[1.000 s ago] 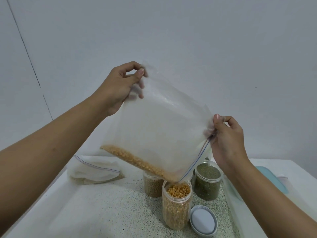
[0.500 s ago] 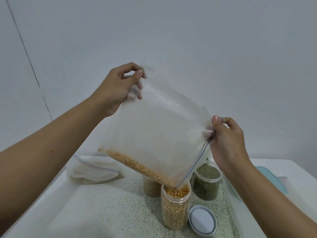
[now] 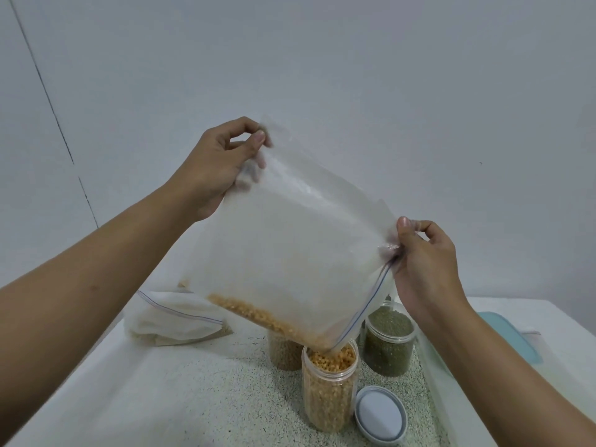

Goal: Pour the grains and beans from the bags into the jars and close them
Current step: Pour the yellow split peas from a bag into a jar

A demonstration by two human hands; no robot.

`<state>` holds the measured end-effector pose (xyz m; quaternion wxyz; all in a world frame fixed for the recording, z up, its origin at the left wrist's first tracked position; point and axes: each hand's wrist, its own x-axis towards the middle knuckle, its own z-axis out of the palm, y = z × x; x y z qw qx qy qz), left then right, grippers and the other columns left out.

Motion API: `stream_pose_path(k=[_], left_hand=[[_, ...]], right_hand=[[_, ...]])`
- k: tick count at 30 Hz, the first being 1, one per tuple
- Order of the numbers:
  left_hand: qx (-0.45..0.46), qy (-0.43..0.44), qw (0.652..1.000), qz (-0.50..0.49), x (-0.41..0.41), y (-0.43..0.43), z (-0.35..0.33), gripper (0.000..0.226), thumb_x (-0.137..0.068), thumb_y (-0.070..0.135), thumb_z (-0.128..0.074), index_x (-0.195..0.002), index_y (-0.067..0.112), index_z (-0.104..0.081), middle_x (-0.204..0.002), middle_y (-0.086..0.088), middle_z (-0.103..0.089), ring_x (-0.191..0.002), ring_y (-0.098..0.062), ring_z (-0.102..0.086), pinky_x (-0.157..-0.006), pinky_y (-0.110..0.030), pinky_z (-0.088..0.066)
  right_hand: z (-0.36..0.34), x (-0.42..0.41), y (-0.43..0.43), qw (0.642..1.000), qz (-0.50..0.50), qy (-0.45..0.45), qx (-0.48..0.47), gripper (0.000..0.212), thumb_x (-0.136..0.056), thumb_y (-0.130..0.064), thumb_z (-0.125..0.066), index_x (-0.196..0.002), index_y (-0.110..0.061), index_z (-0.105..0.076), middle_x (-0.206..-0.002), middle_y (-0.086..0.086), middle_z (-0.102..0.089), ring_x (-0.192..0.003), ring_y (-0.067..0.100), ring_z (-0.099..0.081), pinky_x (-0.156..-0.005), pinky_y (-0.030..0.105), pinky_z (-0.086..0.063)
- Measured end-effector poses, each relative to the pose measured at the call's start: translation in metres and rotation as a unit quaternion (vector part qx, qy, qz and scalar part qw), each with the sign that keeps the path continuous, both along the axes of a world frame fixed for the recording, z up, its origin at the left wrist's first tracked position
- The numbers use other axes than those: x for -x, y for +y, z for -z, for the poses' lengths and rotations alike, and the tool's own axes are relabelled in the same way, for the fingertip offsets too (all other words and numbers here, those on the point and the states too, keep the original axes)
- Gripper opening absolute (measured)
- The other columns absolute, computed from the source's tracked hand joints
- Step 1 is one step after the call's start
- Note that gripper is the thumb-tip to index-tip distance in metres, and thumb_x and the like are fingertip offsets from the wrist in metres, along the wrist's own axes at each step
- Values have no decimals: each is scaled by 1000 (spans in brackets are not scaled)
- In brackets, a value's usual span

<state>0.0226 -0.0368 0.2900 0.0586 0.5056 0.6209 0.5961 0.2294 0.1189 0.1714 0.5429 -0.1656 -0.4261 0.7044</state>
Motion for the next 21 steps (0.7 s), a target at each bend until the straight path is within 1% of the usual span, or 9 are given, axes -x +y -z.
stream_pose_path(k=[4, 6, 9, 11, 13, 14, 16, 19, 21], left_hand=[[0, 31, 999, -19, 0, 2, 1, 20, -106, 32, -55, -91, 21, -64, -75, -2, -61, -62, -19, -52, -56, -26, -42], [6, 95, 994, -48, 3, 4, 3, 21, -106, 33, -54, -94, 21, -64, -76, -3, -58, -63, -20, -51, -56, -26, -40], [4, 222, 968, -118, 4, 5, 7, 19, -106, 33, -52, -95, 23, -64, -65, 7, -55, -56, -15, -49, -54, -23, -39], [-10, 283, 950, -132, 4, 4, 9, 19, -106, 31, -51, -97, 19, -63, -61, -2, -55, -52, -16, -47, -53, -22, -38], [-28, 323, 937, -133, 5, 4, 10, 21, -107, 30, -52, -97, 15, -63, -59, -15, -50, -51, -25, -43, -53, -33, -39], [-35, 337, 931, -133, 6, 4, 11, 21, -107, 29, -53, -97, 14, -63, -58, -18, -48, -52, -30, -41, -55, -40, -39], [-45, 355, 925, -128, 7, 5, 12, 21, -107, 27, -54, -96, 12, -62, -56, -18, -43, -53, -32, -37, -55, -45, -38], [-51, 348, 928, -121, 5, 9, 12, 20, -106, 27, -54, -96, 11, -63, -56, -16, -43, -53, -30, -37, -57, -43, -37], [-51, 345, 929, -122, 3, 12, 9, 21, -106, 27, -54, -96, 11, -63, -57, -14, -45, -54, -28, -39, -58, -40, -38]], right_hand=[[2, 0, -1, 1000, -7, -11, 9, 22, -103, -10, -56, -83, -11, -48, -84, 6, -51, -64, 14, -44, -53, 21, -46], [2, -2, 0, 1000, 1, -14, 19, 21, -104, -11, -56, -83, -10, -49, -82, 5, -52, -61, 13, -46, -52, 20, -47], [1, -3, -1, 999, -3, -23, 24, 22, -104, -11, -55, -83, -10, -49, -82, 5, -53, -62, 13, -48, -52, 20, -48], [1, -3, -1, 999, -11, -21, 33, 23, -104, -11, -55, -82, -9, -49, -82, 6, -54, -63, 14, -48, -51, 20, -47], [1, -3, -3, 999, -15, -18, 44, 24, -104, -9, -54, -81, -8, -48, -80, 5, -52, -59, 13, -46, -49, 18, -46], [1, -2, -3, 999, -14, -16, 47, 24, -104, -9, -54, -81, -8, -48, -79, 4, -52, -58, 12, -45, -49, 18, -45], [3, -3, -3, 999, -8, -11, 47, 24, -104, -9, -54, -80, -8, -48, -77, 3, -50, -56, 12, -44, -49, 18, -45], [5, -4, -2, 999, -2, -6, 41, 24, -104, -10, -53, -81, -9, -47, -75, 3, -49, -57, 12, -42, -50, 18, -45], [5, -4, -1, 1000, 4, -6, 28, 24, -105, -10, -52, -82, -9, -47, -74, 2, -50, -55, 10, -45, -52, 18, -46]])
